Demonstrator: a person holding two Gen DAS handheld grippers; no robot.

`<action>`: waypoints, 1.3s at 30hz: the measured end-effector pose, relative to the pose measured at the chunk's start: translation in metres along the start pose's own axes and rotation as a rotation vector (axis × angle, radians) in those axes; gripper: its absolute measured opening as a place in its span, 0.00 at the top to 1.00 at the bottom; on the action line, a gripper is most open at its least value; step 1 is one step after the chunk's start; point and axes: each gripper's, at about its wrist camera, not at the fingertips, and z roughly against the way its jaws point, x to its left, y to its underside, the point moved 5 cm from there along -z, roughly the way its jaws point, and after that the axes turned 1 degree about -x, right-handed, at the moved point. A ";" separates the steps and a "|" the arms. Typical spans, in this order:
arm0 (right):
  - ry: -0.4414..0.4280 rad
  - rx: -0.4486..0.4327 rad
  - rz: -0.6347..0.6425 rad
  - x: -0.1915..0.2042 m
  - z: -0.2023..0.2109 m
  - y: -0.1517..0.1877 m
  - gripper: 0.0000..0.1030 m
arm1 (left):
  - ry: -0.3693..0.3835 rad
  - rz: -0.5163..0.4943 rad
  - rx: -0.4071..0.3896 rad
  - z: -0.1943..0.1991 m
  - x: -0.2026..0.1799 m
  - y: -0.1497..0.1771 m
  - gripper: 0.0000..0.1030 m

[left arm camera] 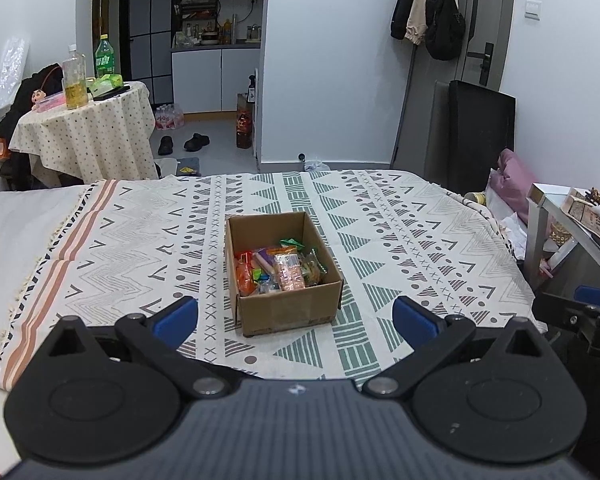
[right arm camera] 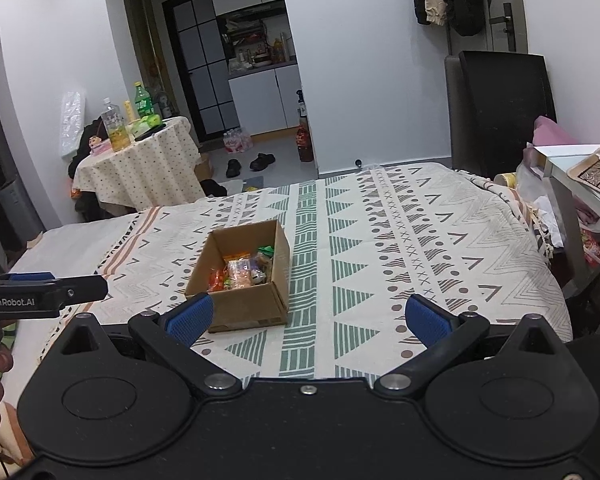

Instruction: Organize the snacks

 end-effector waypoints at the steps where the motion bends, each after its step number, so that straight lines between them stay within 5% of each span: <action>1: -0.002 0.001 0.000 0.000 0.000 0.000 0.00 | -0.001 0.000 0.001 0.000 0.000 0.000 0.00; 39: 0.006 -0.004 0.009 -0.003 0.002 -0.005 0.00 | 0.015 -0.008 -0.010 0.006 -0.005 -0.004 0.00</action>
